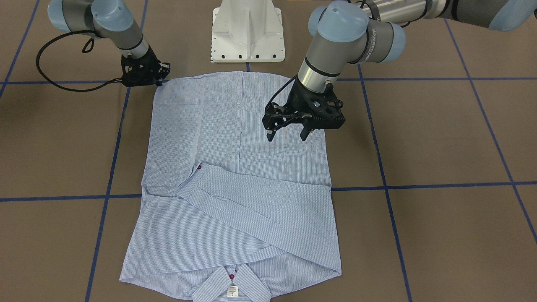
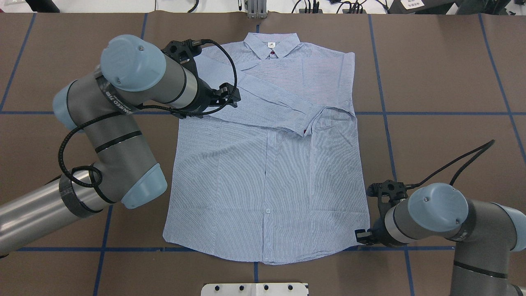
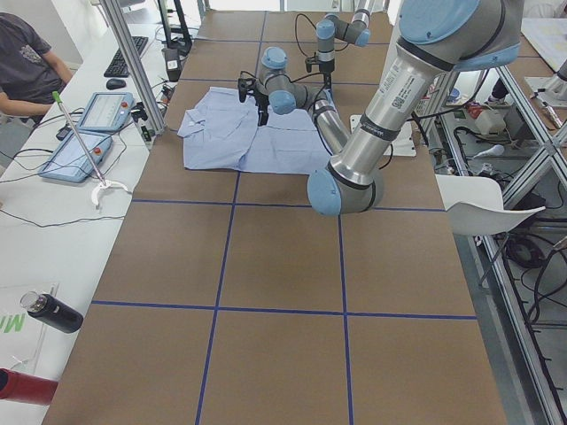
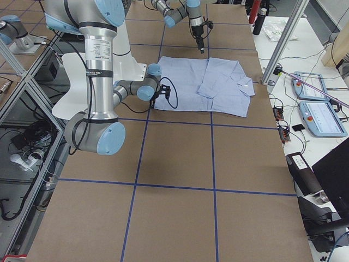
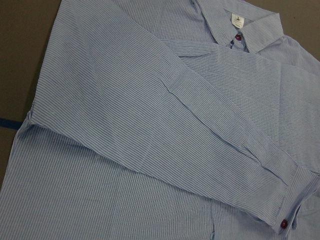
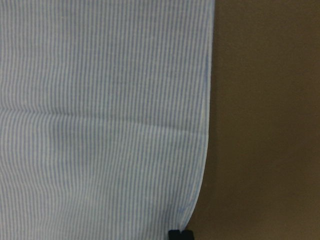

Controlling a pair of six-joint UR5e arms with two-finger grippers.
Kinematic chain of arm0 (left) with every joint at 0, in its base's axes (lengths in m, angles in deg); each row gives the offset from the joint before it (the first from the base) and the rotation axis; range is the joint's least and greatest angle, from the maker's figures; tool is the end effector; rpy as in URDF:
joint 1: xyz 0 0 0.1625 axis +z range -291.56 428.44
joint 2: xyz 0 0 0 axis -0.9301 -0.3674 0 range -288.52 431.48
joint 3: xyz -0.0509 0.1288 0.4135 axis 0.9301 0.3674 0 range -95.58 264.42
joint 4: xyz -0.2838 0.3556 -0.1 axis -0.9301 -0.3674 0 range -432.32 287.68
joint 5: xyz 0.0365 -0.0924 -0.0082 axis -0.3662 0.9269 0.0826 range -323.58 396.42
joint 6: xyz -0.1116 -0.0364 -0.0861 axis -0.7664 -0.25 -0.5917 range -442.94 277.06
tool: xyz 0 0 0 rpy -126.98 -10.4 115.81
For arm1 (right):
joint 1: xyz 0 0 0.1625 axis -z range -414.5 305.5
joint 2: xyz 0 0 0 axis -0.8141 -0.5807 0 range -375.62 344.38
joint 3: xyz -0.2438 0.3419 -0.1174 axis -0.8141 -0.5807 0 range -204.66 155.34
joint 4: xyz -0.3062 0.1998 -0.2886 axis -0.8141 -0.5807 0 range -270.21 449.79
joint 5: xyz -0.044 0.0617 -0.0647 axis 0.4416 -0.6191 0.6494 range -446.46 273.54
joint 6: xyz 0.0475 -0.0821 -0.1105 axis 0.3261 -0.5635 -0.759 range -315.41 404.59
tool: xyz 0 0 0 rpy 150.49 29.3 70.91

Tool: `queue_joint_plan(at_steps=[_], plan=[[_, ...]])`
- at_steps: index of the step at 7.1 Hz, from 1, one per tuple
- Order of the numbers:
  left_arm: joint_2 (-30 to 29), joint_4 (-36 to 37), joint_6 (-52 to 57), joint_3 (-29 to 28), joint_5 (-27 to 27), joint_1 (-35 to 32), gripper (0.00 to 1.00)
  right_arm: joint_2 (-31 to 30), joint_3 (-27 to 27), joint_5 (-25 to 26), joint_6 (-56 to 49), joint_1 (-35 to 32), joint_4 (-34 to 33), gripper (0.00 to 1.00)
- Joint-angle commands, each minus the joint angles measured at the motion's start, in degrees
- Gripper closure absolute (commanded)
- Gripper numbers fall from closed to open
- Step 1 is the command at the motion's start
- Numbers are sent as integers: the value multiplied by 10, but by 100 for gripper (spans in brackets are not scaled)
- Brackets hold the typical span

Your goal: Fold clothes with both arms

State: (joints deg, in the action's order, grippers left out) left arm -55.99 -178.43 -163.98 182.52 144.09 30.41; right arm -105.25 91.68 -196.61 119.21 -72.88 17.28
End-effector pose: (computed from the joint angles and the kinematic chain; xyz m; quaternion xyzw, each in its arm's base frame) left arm 0.5336 -0.5306 0.1680 0.0811 0.5171 -0.1367 0.8411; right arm -0.5131 -0.2579 0.4264 -0.0476 -0.4016 -0.0420 0.9136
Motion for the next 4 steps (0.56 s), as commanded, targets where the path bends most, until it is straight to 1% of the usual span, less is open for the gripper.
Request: queue_joint_plan(at_steps=[1,2,3,4], plan=[[1,14,0,4,1,-1,1,-1,14,0,0,-2,0,100],[12,13,-1,6,1,3,1,1,17,1,0,-2,0,100],[60,13,-2,47,0,9,1,3,17,1,0,-1,1,100],[124,12,-3,104,0,34,1,5,22,1,0,-3,1,100]])
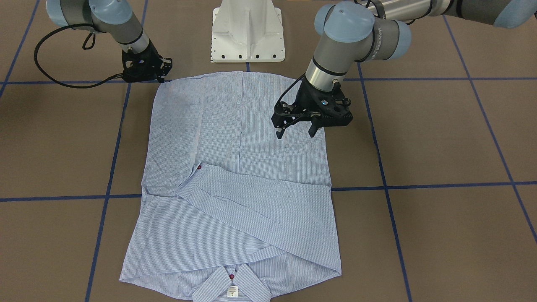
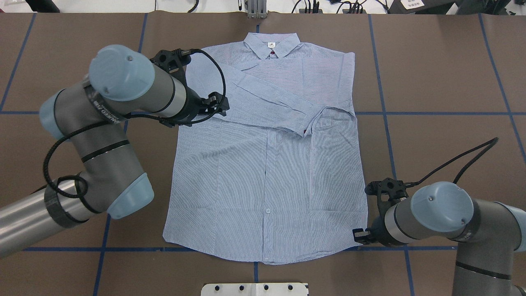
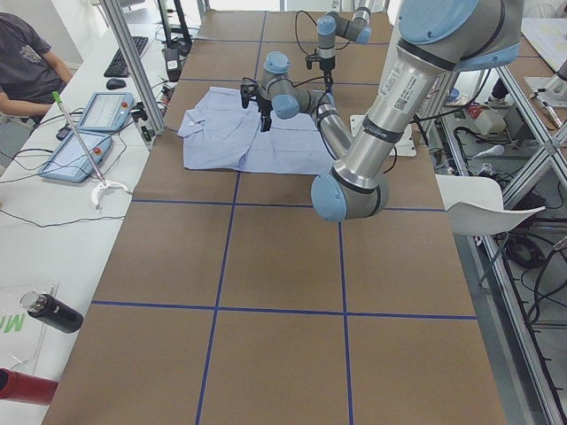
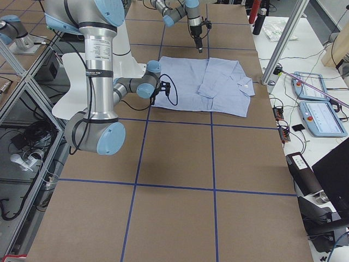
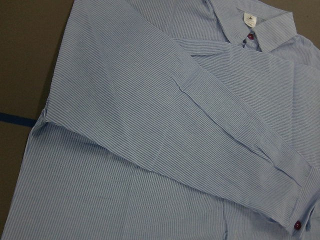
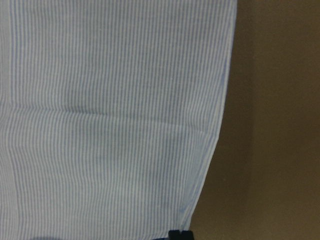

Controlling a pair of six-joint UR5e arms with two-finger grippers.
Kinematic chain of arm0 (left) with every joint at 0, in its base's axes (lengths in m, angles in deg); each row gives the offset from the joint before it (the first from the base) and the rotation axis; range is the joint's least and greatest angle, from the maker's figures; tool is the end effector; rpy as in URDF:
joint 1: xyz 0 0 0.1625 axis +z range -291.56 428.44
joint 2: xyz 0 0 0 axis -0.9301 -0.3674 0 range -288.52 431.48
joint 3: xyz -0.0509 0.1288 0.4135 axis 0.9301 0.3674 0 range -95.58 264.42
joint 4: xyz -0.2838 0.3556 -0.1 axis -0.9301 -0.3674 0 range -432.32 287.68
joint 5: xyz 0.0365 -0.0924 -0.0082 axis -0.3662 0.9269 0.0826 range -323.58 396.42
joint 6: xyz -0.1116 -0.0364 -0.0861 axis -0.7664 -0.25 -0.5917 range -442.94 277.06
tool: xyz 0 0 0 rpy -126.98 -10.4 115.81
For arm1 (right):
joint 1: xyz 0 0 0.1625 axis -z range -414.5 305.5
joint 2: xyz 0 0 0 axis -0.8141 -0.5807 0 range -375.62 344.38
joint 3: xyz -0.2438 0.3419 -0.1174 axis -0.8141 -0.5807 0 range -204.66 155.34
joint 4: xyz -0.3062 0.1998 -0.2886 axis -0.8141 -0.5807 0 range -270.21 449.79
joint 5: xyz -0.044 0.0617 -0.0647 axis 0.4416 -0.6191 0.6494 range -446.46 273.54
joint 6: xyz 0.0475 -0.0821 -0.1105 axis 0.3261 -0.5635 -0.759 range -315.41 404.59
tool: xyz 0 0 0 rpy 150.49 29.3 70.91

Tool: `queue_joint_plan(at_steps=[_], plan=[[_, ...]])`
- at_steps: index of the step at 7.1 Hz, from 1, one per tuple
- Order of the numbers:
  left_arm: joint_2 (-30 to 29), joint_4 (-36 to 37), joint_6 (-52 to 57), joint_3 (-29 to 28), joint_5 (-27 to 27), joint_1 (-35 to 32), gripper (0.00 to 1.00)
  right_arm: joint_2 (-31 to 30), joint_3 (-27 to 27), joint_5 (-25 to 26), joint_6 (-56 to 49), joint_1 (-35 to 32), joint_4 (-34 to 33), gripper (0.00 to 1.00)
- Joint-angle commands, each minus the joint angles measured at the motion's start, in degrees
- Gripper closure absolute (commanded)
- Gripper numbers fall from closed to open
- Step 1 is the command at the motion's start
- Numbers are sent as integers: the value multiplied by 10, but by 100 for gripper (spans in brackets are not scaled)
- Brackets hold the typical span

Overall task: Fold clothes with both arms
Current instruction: 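Move the left gripper to the hem corner nearest it while the right gripper holds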

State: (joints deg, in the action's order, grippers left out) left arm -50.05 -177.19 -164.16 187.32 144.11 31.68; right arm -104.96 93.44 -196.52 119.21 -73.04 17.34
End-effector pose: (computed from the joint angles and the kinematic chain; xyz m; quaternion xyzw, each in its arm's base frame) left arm 0.5211 -0.5005 0.2069 0.0661 0.5024 -0.1338 0.8517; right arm -0.5083 -0.2582 0.4062 -0.0402 -0.4172 -0.0435 0.9069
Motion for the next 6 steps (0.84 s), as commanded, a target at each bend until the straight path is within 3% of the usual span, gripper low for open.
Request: queue_joint_plan(at_steps=[1,4,6], plan=[[112,-2,-2,85,-1,48,1,3,11,1,0,-1,0,100],[179,-8,-35,89,-43,143,12,4,17,5,1,-5,1,100],[196,-10,-49,89,-56,172,17,4,28,0,1,-12,1,100]])
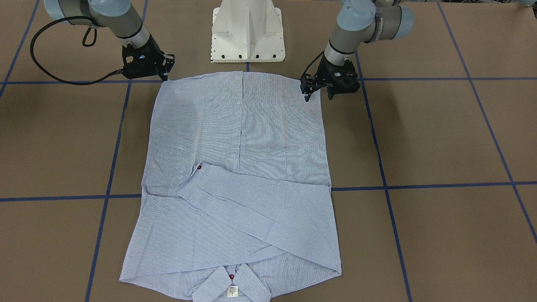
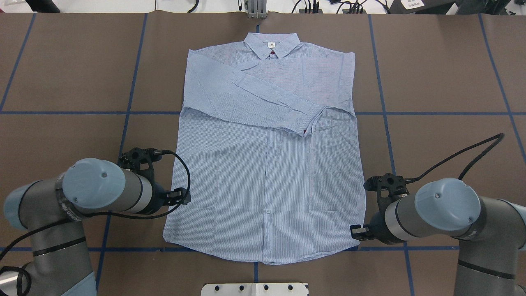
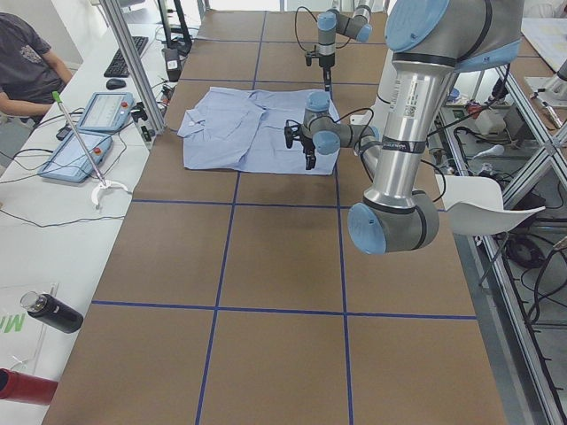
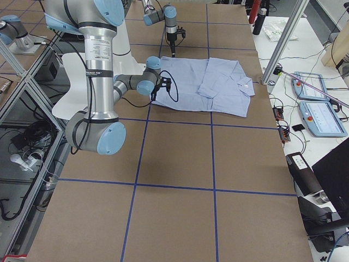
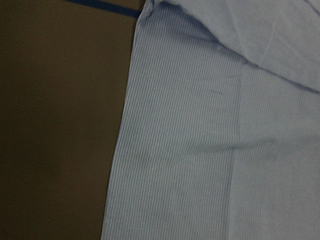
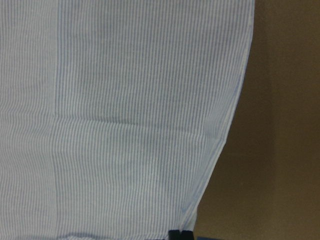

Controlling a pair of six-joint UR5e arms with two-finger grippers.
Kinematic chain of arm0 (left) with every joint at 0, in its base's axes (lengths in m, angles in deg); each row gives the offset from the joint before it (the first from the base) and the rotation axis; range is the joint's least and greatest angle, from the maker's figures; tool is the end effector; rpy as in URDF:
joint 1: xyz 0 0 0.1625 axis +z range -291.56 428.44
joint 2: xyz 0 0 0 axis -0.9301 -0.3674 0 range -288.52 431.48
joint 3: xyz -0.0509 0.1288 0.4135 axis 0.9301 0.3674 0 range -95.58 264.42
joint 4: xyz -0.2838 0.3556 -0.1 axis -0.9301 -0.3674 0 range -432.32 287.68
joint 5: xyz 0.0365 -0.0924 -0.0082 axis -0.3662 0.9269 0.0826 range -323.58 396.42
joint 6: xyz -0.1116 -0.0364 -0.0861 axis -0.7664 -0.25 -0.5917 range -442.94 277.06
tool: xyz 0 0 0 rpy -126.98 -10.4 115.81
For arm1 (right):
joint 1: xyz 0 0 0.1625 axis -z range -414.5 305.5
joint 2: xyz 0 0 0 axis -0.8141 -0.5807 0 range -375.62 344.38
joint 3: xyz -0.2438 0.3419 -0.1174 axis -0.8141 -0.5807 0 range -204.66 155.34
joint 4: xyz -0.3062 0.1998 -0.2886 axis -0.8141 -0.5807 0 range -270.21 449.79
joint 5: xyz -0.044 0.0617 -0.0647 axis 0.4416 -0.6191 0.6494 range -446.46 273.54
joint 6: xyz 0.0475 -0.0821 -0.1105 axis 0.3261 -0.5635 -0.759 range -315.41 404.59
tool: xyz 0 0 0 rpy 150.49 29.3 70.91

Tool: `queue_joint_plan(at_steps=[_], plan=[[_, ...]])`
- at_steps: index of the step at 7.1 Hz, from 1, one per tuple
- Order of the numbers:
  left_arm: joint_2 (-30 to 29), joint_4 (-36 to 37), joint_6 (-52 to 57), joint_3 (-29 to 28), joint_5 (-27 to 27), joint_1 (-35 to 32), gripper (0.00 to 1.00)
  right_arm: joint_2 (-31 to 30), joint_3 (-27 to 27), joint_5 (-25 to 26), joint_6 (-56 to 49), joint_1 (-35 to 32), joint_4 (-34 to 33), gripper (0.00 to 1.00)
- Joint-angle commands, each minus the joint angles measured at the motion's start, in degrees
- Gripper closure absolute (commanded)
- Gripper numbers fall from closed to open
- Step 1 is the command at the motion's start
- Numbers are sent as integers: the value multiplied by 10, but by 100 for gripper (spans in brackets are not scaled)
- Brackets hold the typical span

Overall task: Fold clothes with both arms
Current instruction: 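Move the left gripper to the hem corner nearest it while the right gripper holds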

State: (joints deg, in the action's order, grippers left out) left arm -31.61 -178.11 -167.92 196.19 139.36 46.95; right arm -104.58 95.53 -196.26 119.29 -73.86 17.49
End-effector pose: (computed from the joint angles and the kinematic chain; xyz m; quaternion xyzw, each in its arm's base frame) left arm 0.5567 -0.3275 0.3451 -0.0016 0.4370 -0.0810 0.8958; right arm -0.4989 -0.2642 0.3819 -0.0279 -0.4361 -0.0394 0.8986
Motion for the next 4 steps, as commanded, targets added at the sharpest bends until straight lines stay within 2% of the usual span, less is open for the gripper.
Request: queue_joint_plan(at_steps=[1,3,4], plan=[[12,-1,-16,3,-9,29,23,0,11,-3,0,-5,0,100],[12,1,-40,6,-9,53,44,-2,14,-3,0,-12,0,100],[11,2,-40,6,-9,53,50,-2,16,-4,0,-14,0,100]])
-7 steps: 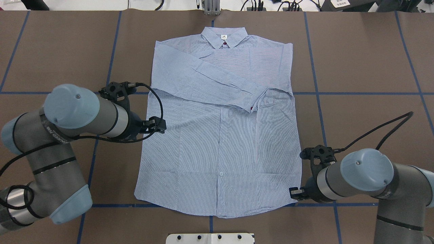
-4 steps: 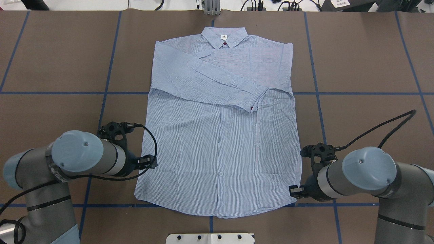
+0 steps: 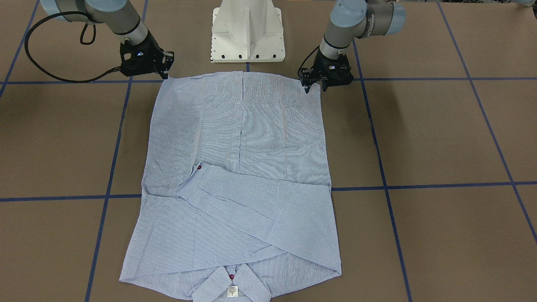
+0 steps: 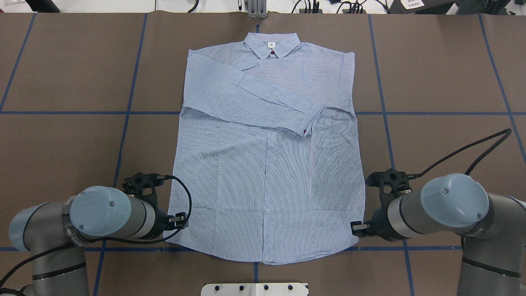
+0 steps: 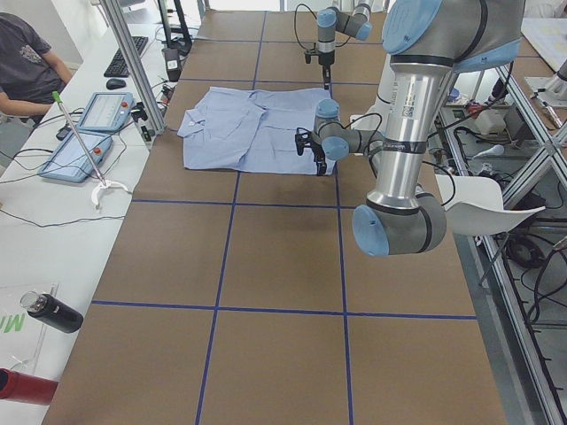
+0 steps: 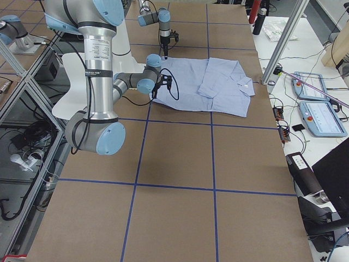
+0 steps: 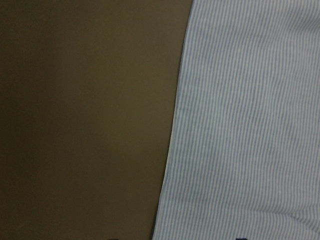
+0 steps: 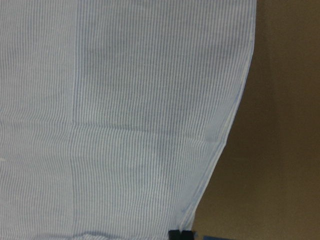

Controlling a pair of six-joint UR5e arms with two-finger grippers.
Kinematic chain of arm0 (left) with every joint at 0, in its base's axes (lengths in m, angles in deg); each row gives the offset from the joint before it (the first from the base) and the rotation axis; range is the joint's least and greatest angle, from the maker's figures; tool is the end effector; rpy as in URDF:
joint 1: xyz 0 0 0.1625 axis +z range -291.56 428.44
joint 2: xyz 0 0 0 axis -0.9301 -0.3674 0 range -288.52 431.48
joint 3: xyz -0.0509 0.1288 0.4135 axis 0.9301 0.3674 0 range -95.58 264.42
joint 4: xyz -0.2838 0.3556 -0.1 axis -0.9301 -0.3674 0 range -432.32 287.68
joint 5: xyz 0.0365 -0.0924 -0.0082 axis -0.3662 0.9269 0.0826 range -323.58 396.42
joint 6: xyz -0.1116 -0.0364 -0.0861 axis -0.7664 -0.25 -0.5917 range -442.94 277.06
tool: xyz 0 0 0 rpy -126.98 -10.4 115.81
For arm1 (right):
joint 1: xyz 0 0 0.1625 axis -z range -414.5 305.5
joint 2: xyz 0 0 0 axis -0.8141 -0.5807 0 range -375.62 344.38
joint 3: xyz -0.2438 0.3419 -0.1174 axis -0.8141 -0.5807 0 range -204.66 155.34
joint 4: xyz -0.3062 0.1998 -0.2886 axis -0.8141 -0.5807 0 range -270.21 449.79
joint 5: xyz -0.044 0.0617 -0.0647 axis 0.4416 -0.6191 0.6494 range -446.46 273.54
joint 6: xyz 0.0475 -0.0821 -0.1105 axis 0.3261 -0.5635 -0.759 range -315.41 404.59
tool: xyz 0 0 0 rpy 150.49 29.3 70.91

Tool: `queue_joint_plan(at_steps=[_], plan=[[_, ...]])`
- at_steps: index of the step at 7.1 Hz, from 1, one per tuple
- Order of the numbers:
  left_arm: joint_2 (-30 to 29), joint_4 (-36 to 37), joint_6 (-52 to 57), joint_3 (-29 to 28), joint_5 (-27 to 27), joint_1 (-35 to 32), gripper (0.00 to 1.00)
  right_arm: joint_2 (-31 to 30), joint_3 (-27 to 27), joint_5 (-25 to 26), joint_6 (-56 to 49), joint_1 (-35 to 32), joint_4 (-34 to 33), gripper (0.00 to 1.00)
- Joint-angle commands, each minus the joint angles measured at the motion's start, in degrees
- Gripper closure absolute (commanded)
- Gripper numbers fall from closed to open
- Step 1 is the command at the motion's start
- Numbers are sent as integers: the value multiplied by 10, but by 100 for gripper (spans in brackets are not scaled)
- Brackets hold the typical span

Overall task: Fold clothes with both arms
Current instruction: 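Move the left gripper to the hem corner nearest it while the right gripper holds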

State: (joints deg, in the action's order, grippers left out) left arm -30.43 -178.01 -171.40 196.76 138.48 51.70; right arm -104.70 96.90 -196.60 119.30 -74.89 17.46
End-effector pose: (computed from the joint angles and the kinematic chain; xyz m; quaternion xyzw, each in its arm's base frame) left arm 0.5757 -0.2806 0.3534 -0.0272 0.4295 -0.0753 0.8995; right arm -0.4887 -0.2702 0.3699 -0.0229 -0.4458 -0.0344 0.8942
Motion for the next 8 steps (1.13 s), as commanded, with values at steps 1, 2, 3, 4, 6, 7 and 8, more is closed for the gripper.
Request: queue_joint_plan(at_steps=[1,2,3,4,6,7,8], plan=[[2,2,-5,1,0,5,51,0,3,-1,0,-4,0,100],[12,2,-5,1,0,5,52,0,6,-1,0,-4,-1,100],[19,2,-5,1,0,5,52,0,6,-1,0,-4,-1,100],[22,2,-5,1,0,5,52,0,7,-1,0,-5,-2,100],[22,3,-5,6,0,5,54,-1,7,-1,0,-6,-2,100],[20,4,-6,10,1,5,55,-4,7,-1,0,-7,-2,100],[18,5,-7,10,1,5,56,-7,7,-1,0,-7,-2,100]])
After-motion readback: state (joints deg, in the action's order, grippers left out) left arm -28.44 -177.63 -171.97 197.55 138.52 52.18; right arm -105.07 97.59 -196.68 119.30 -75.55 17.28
